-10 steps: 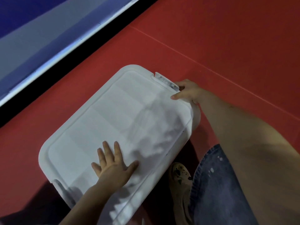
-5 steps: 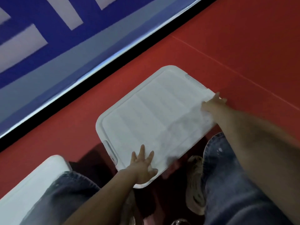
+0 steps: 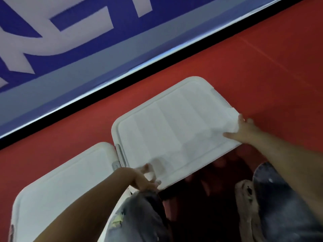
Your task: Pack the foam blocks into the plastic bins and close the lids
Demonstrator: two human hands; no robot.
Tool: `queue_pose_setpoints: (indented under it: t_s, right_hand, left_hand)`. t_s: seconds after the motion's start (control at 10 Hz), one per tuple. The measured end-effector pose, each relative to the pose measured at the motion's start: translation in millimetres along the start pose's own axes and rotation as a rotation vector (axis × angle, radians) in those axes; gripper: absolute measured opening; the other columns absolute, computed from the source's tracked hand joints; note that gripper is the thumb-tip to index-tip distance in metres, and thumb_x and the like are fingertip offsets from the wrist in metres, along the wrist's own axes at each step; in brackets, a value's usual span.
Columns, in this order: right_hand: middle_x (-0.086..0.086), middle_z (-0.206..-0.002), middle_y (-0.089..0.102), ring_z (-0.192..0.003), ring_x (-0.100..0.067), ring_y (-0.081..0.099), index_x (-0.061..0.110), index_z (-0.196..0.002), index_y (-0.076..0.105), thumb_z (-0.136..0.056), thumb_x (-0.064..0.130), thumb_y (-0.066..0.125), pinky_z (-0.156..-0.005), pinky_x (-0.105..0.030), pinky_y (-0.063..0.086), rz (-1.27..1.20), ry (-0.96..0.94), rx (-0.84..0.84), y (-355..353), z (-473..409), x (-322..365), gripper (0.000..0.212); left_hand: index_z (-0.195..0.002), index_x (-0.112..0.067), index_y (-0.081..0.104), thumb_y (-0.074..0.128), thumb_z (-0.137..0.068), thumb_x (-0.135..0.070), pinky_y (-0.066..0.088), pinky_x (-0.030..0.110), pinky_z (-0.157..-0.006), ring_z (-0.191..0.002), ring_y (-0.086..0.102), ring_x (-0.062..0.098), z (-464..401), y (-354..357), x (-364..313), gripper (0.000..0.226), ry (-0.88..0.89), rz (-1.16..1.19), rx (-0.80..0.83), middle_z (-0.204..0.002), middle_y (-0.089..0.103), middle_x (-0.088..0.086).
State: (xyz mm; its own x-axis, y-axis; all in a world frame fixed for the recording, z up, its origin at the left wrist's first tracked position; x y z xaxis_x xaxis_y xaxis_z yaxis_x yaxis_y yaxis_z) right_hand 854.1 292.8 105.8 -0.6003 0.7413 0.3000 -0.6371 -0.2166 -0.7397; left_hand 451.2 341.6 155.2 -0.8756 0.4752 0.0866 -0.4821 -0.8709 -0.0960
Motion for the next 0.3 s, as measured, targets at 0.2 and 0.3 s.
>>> queue_pose_setpoints:
  t_s: [0.2,0.3]
  right_hand:
    - [-0.013,-0.156,-0.021,-0.143,-0.042,0.004,0.03,-0.151,0.004,-0.091,0.06,0.038,-0.115,-0.052,0.014,0.106,0.156,-0.049,52.4,46.9,35.1,0.075]
    - [-0.013,-0.158,0.008,-0.142,-0.034,0.02,0.015,-0.151,0.013,-0.093,0.055,0.038,-0.115,-0.044,0.021,0.041,0.042,0.232,44.0,73.6,94.1,0.075]
  left_hand:
    - [-0.152,-0.024,0.017,0.047,-0.091,-0.055,0.013,0.033,-0.119,-0.147,0.015,0.02,3.4,-10.7,9.6,0.075,0.157,0.392,-0.203,-0.161,0.01,0.004]
    - [-0.144,-0.022,0.038,0.032,-0.1,-0.049,0.02,0.031,-0.115,-0.144,0.024,0.019,41.4,-27.5,18.3,0.052,0.179,0.417,-0.326,-0.155,0.03,0.003]
Point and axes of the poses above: each hand's wrist, its own z-axis away from the middle knuckle, its own y-axis out of the palm, x = y × z, the point moved 3 cm from there along -z, towards the middle knuckle
